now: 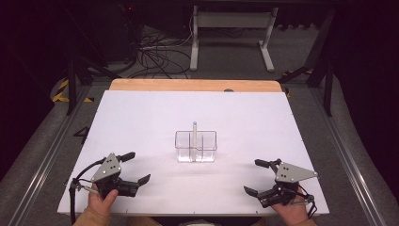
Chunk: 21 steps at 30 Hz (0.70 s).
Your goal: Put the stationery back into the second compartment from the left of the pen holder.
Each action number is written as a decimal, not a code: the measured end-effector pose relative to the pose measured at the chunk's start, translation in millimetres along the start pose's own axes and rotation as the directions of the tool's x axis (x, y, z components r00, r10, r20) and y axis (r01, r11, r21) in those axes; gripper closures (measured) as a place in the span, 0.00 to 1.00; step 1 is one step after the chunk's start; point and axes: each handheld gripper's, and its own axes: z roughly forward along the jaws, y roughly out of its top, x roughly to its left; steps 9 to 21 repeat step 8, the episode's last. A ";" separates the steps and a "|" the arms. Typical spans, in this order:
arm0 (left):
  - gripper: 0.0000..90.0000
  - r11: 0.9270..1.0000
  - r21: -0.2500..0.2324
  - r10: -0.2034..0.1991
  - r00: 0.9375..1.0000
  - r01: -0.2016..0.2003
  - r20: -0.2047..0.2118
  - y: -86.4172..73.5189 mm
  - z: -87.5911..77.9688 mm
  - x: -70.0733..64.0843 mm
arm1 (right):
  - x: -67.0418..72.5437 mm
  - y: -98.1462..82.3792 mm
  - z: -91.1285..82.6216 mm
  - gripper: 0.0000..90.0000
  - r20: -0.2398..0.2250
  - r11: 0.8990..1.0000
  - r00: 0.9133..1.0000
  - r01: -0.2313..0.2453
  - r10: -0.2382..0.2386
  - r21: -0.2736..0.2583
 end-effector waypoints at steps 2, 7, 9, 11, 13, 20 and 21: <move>0.07 1.000 -0.007 -0.015 1.000 0.015 0.008 -0.3 -1.9 0.6 | 0.0 -0.2 0.2 0.06 -0.001 1.000 1.000 0.001 -0.001 0.001; 0.07 0.999 -0.017 -0.036 0.999 0.036 0.007 -0.6 -3.9 2.6 | -0.9 -0.2 -0.1 0.06 0.000 1.000 1.000 -0.002 0.002 -0.001; 0.07 0.999 -0.017 -0.043 0.999 0.044 0.009 -0.8 -3.7 2.7 | -1.0 -0.1 -0.1 0.05 0.001 1.000 1.000 0.000 0.000 0.000; 0.07 0.999 -0.017 -0.043 0.999 0.044 0.009 -0.8 -3.7 2.7 | -1.0 -0.1 -0.1 0.05 0.001 1.000 1.000 0.000 0.000 0.000; 0.07 0.999 -0.017 -0.043 0.999 0.044 0.009 -0.8 -3.7 2.7 | -1.0 -0.1 -0.1 0.05 0.001 1.000 1.000 0.000 0.000 0.000; 0.07 0.999 -0.017 -0.043 0.999 0.044 0.009 -0.8 -3.7 2.7 | -1.0 -0.1 -0.1 0.05 0.001 1.000 1.000 0.000 0.000 0.000; 0.07 0.999 -0.017 -0.043 0.999 0.044 0.009 -0.8 -3.7 2.7 | -1.0 -0.1 -0.1 0.05 0.001 1.000 1.000 0.000 0.000 0.000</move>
